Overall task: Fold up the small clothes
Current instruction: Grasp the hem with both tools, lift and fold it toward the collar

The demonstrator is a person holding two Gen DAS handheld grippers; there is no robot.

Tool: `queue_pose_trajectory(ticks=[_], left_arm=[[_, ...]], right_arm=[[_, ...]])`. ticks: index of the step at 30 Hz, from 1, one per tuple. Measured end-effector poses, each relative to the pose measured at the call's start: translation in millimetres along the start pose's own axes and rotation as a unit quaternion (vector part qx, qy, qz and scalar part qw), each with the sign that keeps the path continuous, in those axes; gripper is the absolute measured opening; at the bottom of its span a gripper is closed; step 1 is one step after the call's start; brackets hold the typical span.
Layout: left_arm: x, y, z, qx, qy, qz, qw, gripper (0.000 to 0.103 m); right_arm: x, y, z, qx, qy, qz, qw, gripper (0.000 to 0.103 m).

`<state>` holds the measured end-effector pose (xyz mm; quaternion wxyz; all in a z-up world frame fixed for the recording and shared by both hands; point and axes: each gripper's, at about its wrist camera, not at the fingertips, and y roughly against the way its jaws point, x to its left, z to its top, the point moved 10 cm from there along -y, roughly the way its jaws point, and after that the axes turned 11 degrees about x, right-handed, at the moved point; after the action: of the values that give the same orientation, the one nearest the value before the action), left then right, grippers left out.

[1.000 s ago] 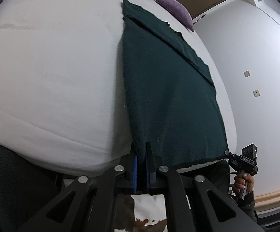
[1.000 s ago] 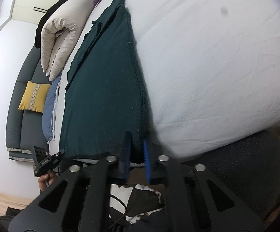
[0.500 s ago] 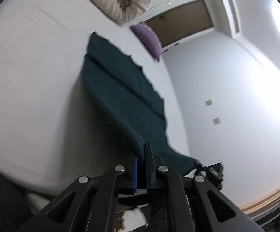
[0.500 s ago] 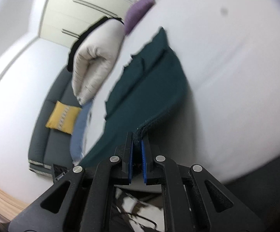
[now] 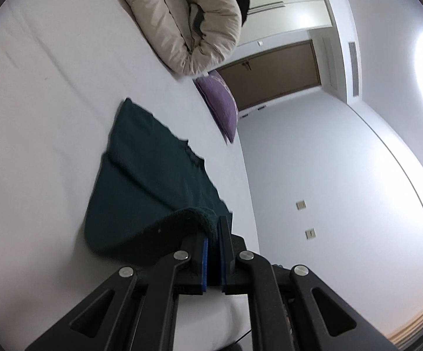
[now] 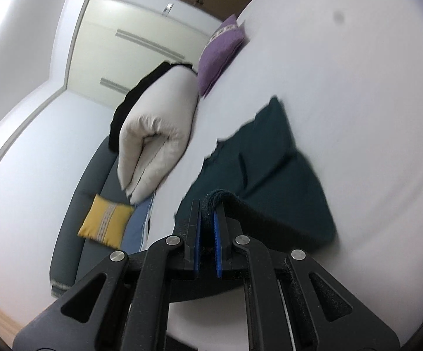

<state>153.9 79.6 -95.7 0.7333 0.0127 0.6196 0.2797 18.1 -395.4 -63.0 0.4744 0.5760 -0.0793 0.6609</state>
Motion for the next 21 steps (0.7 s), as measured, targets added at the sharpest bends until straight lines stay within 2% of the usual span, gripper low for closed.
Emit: queue_pose_trajectory(ticks=[7,15,21], left_arm=[[18,-52,67,-0.008,0.011,0.022,0.9997,0.006],[47,-95,128,-0.01,0.02,0.055,0.9983,0.006],[83,-133,166,0.001,0.03,0.103,0.9942,0.007]], right_arm=[[-10,-44,74,-0.031,-0.015,-0.012,0.999,0.006],[-29,-121,141,-0.029,-0.016,-0.05,0.998,0.006],[-53,-182,187,-0.025,-0.024,-0.087,0.996,0.006]])
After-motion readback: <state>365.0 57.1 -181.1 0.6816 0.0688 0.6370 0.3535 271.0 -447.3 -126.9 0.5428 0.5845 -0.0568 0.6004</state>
